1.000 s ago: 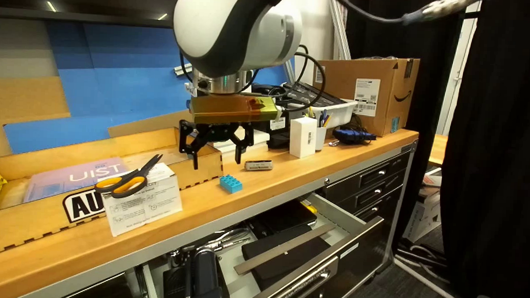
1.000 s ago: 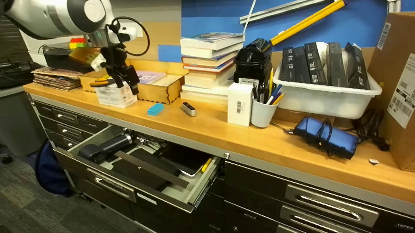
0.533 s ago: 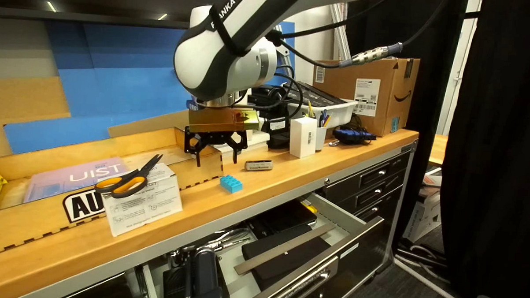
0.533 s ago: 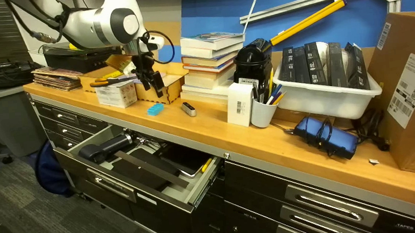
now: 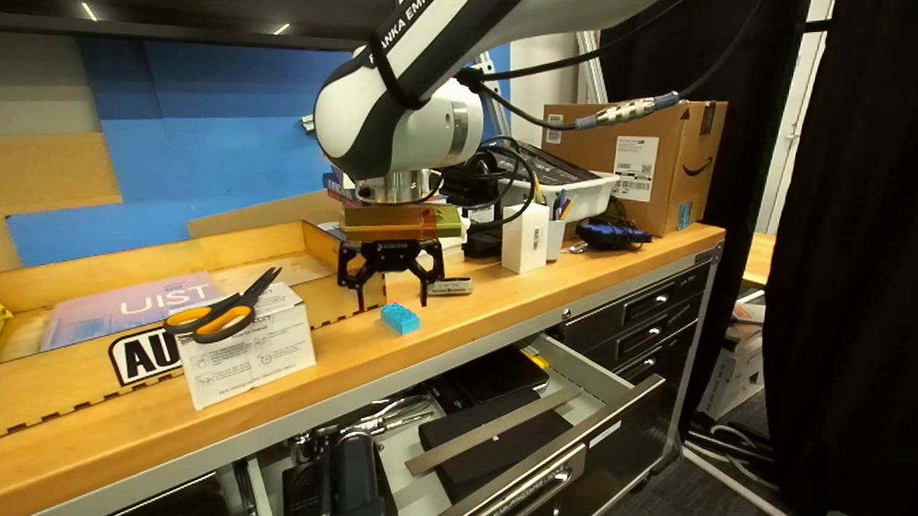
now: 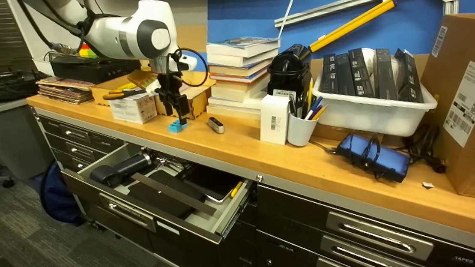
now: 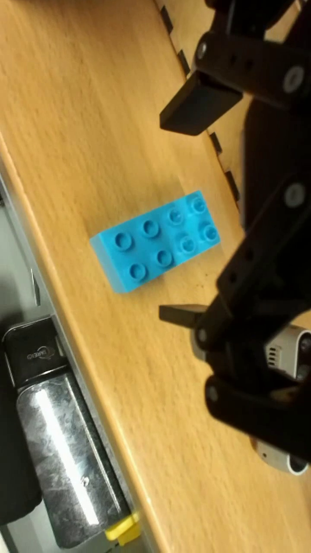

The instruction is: Pick up the blue object from the counter and put it in the open drawer and close it

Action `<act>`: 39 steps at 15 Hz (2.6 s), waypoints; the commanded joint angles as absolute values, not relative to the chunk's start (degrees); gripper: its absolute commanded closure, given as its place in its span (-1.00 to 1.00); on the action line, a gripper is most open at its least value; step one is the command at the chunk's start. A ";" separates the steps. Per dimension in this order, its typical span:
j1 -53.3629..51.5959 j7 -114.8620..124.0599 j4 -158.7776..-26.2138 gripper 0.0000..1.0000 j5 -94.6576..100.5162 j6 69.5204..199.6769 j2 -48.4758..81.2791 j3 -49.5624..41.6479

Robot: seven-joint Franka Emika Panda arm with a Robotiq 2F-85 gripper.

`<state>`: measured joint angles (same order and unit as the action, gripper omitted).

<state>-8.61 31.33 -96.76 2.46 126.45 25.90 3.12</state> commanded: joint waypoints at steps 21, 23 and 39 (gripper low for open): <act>-9.55 38.16 -128.07 0.70 -1.76 132.27 9.71 2.20; -10.16 41.07 -130.00 0.71 -1.47 136.83 11.06 2.67; -9.28 38.87 -141.69 -1.00 -9.91 131.45 2.97 4.95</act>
<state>-10.44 40.72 -137.47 -7.12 131.98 8.95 4.42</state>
